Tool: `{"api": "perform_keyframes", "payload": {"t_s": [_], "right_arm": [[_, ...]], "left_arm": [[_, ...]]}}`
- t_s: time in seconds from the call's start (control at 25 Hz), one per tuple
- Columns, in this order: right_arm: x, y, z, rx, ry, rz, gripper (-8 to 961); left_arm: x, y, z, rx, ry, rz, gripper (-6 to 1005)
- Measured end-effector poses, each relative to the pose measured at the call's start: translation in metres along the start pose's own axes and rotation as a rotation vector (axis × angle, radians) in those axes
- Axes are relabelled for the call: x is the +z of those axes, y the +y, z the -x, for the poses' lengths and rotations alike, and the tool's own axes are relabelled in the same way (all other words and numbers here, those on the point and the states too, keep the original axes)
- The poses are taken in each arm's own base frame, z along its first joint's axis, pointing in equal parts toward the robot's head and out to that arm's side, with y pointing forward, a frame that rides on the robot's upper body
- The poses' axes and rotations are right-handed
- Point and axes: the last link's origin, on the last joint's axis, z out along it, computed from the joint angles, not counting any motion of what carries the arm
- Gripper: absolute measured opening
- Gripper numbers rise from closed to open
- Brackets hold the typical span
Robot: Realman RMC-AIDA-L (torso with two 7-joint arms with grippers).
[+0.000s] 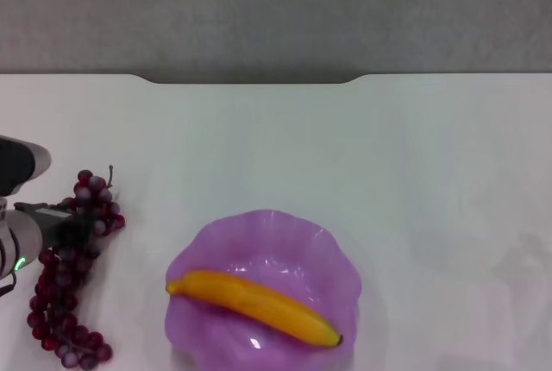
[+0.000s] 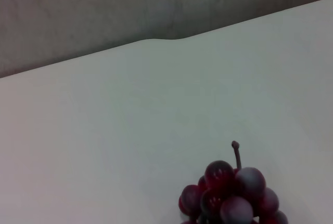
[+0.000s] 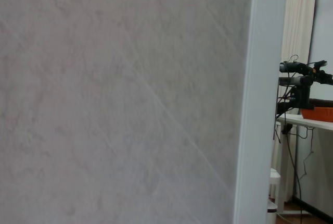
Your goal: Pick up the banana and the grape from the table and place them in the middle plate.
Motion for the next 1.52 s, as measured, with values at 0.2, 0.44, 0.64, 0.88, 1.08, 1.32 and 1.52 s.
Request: {"api": "perform_keyframes", "payload": {"t_s": [0.2,0.44,0.64,0.88,1.08,1.32,1.52], "right_arm": [[0.0,0.0,0.0,0.0,0.001,-0.001,21],[0.0,0.0,0.0,-0.001,0.004,0.001,21],[0.001,0.0,0.0,-0.001,0.004,0.001,21],[0.001,0.0,-0.001,-0.002,0.006,0.001,21],[0.001,0.0,-0.001,-0.002,0.008,0.002,21],[0.002,0.0,-0.002,-0.004,0.017,0.003,21],[0.003,0.0,-0.003,-0.007,0.029,0.005,21]], "left_arm": [[-0.001,0.001,-0.002,0.003,0.007,0.002,335],[-0.011,0.004,-0.017,0.023,0.056,0.012,329],[-0.022,0.006,-0.034,0.031,0.116,0.015,325],[-0.038,0.009,-0.058,0.052,0.203,0.02,322],[-0.069,0.016,-0.086,0.093,0.295,0.031,321],[-0.105,0.029,-0.109,0.145,0.363,0.058,319],[-0.141,0.057,-0.123,0.213,0.428,0.122,318]]}}
